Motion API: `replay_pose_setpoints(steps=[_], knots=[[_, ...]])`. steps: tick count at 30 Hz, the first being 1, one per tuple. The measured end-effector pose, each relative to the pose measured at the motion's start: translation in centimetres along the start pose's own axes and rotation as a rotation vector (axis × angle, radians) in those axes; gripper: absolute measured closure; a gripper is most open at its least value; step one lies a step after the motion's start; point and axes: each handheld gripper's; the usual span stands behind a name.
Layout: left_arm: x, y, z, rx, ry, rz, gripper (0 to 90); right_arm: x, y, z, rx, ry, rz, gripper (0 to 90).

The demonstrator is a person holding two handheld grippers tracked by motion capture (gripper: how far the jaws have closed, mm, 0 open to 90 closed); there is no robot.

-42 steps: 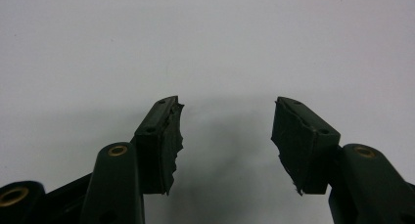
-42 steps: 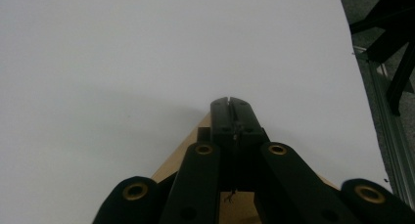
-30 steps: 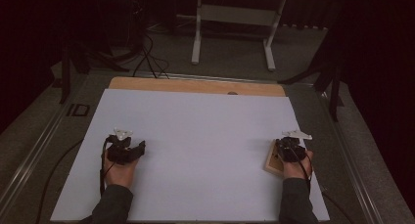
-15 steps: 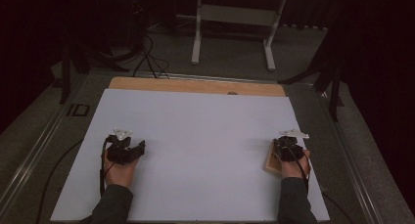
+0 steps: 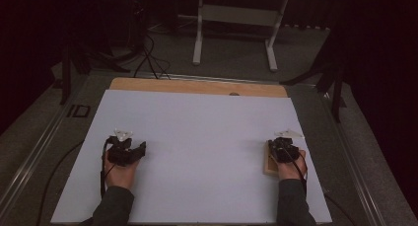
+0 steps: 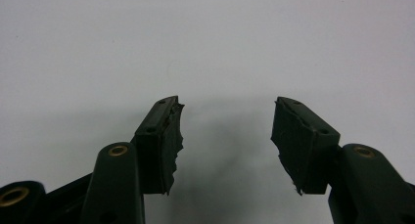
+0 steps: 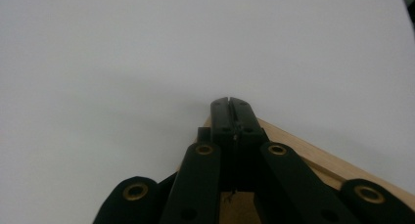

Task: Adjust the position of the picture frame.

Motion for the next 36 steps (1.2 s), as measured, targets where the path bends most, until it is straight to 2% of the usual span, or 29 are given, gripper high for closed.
replay_pose_setpoints(steps=[8,17,28,36], knots=[[0.0,0.0,0.0,0.000,-0.001,-0.001,44.0,-0.2,1.2,-0.3,0.036,0.006,-0.027,89.7],[0.0,0.0,0.0,0.003,-0.004,-0.002,44.1,-0.6,3.9,-0.8,0.115,0.010,-0.075,89.7],[0.0,0.0,0.0,0.003,-0.004,-0.003,44.1,-0.9,7.6,-1.2,0.195,0.001,-0.182,89.7],[0.0,0.0,0.0,0.005,-0.005,-0.004,44.2,-1.0,10.7,-1.4,0.282,-0.006,-0.265,89.7]])
Point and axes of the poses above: each handheld gripper's, and its own axes: x roughly backward along the jaws, z roughly out of its underside, y roughly to its left, and after that the axes turned 4 degrees about -z, right-handed
